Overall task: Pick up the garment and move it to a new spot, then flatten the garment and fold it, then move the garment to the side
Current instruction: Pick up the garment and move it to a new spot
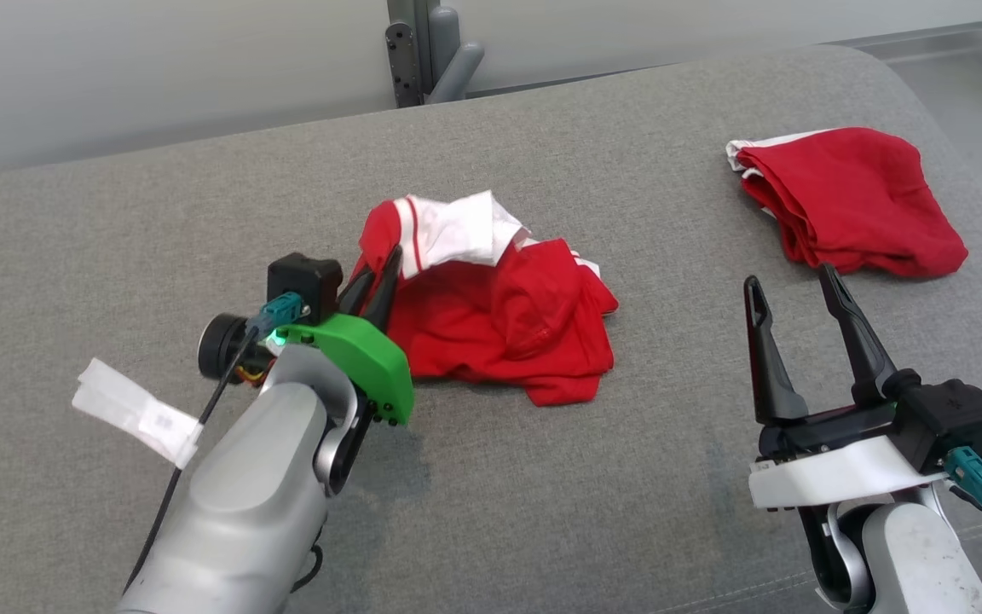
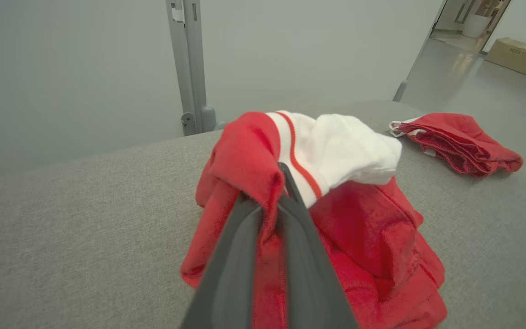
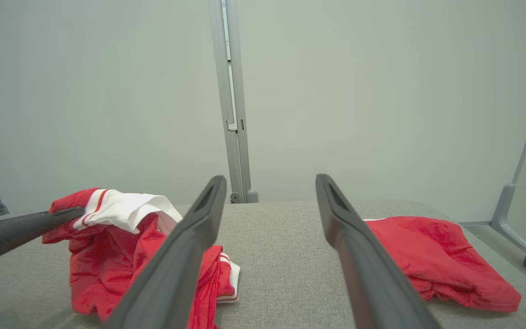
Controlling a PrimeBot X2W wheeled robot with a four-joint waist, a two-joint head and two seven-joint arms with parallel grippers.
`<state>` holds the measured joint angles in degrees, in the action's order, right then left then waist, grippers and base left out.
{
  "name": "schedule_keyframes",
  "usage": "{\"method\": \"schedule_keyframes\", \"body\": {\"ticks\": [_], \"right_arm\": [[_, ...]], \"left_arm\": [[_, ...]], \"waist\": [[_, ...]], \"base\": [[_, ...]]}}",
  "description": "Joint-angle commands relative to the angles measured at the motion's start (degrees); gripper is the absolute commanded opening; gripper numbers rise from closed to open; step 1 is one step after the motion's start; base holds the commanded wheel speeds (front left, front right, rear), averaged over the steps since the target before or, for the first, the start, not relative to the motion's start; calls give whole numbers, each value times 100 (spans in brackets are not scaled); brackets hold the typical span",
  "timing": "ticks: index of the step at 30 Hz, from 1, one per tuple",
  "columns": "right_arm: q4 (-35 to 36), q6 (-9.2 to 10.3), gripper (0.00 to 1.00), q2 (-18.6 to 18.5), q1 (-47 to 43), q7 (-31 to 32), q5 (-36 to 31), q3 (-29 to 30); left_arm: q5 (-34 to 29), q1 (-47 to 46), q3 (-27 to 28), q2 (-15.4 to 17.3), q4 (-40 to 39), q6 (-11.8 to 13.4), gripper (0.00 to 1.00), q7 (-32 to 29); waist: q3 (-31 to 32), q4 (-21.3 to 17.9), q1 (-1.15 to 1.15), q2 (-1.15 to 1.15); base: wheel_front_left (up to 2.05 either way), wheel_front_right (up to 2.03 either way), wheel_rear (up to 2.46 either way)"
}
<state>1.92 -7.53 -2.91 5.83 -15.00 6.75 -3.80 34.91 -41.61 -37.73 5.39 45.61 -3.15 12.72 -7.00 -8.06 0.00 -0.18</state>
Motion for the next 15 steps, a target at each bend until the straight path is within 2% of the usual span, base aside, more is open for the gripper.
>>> {"method": "schedule_keyframes", "body": {"ticks": [1, 6, 7, 8, 9, 12, 15], "right_arm": [[17, 9, 100, 1, 69, -24, 26, 16], [34, 9, 100, 1, 102, -23, 23, 46], [30, 9, 100, 1, 100, -23, 15, 58], [19, 9, 100, 1, 93, -23, 5, 66], [4, 8, 100, 2, 87, -23, -7, 73], [-26, 9, 100, 0, 86, -23, -17, 76], [-80, 9, 100, 0, 38, -24, -20, 129]], "left_arm": [[-8, 97, 31, 6, 140, 34, 0, 58], [68, 258, 161, -31, 775, 58, 0, 206], [77, 269, 190, -45, 839, 54, 29, 210], [76, 280, 210, -61, 890, 40, 86, 229], [66, 292, 219, -73, 932, 13, 100, 239], [5, 313, 270, -111, 927, -34, 100, 257], [-207, 467, 447, -80, 564, -30, 100, 244]], "waist": [[-94, -77, 0, 18], [-150, -95, 0, 18], [-146, -85, 0, 18], [-137, -71, 0, 18], [-120, -53, 0, 18], [-54, 9, 0, 18], [61, 110, 0, 18]], "base": [[0, 0, 0], [0, 0, 0], [0, 0, 0], [0, 0, 0], [0, 0, 0], [0, 0, 0], [0, 0, 0]]}}
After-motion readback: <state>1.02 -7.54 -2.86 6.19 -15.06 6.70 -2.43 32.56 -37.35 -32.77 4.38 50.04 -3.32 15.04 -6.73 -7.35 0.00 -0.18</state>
